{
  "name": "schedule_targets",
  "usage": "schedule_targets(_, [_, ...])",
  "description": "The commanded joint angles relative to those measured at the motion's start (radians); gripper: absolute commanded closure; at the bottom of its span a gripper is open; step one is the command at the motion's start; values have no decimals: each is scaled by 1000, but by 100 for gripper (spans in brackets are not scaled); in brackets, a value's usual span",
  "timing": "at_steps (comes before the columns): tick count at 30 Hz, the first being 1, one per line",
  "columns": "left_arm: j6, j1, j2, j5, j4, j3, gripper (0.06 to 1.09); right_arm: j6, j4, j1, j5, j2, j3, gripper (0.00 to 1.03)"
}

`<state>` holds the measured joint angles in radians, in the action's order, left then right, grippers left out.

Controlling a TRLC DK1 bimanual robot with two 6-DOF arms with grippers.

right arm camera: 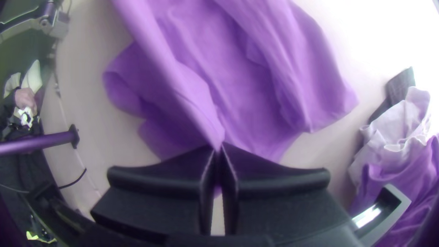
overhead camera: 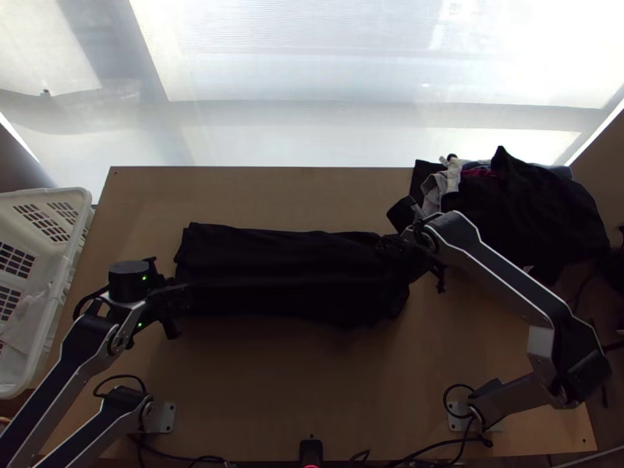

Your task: Fold the t-shirt

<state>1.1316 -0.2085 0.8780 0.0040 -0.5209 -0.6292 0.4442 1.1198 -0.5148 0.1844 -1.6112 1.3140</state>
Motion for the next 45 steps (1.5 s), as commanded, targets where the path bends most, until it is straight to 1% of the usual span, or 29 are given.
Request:
schedule_targets(1, [85, 29, 363, 25, 269, -56, 105, 71, 31, 98, 3, -197, 165, 100])
schedule_targets(3, [89, 35, 461, 27, 308, -98, 105, 74, 35, 114, 3, -240, 197, 100])
schedule_targets(6, [94, 43, 567, 28, 311, -152, 105, 97, 48, 141, 3, -316, 226, 100])
schedule_targets(11, [119, 44, 656, 28, 389, -150, 105, 100, 67, 162, 3, -397, 260, 100])
schedule_targets(12, [119, 44, 665, 31, 394, -150, 105, 96, 67, 162, 3, -406, 260, 98])
schedule_targets(13, [119, 44, 670, 34, 397, -148, 105, 94, 67, 160, 1, -411, 260, 92])
schedule_targets(14, [117, 44, 679, 37, 410, -144, 105, 93, 66, 157, 0, -415, 261, 90])
schedule_targets(17, [105, 57, 716, 36, 504, -125, 105, 74, 51, 154, -5, -431, 281, 90])
schedule_targets(19, [102, 66, 743, 36, 533, -129, 105, 57, 48, 154, -8, -447, 310, 89])
schedule_targets(21, [99, 69, 753, 36, 536, -133, 105, 36, 48, 154, -8, -461, 344, 79])
schedule_targets(23, [60, 67, 754, 36, 562, -141, 105, 16, 48, 147, -8, -472, 367, 76])
schedule_targets(24, [48, 64, 753, 36, 562, -147, 104, 7, 48, 142, -8, -477, 373, 70])
schedule_targets(25, [42, 61, 748, 36, 562, -152, 98, 4, 49, 136, -8, -480, 376, 66])
schedule_targets(28, [37, 41, 727, 25, 552, -155, 41, -7, 49, 113, -10, -484, 373, 57])
schedule_targets(29, [37, 38, 714, 27, 545, -155, 16, -7, 49, 107, -8, -483, 372, 54])
schedule_targets(30, [36, 37, 701, 27, 535, -153, 10, -9, 52, 102, -10, -478, 372, 49])
schedule_targets(32, [19, 37, 667, 27, 504, -152, 10, -13, 66, 96, -10, -469, 372, 43])
schedule_targets(33, [16, 37, 648, 27, 486, -147, 10, -15, 72, 96, -10, -463, 372, 37])
schedule_targets(34, [14, 38, 627, 27, 476, -136, 10, -15, 89, 96, -8, -457, 372, 27])
schedule_targets(35, [14, 43, 605, 27, 476, -124, 10, -15, 118, 96, -10, -452, 376, 14])
schedule_targets(36, [14, 52, 579, 27, 476, -113, 10, -10, 132, 96, -10, -438, 372, 7])
schedule_targets(37, [16, 64, 561, 28, 476, -109, 10, -6, 135, 98, -10, -421, 369, 5])
schedule_targets(40, [27, 115, 516, 36, 475, -115, 10, -6, 140, 111, -10, -377, 376, 5])
schedule_targets(45, [77, 195, 510, 80, 476, -136, 10, -6, 149, 141, -10, -342, 384, 5])
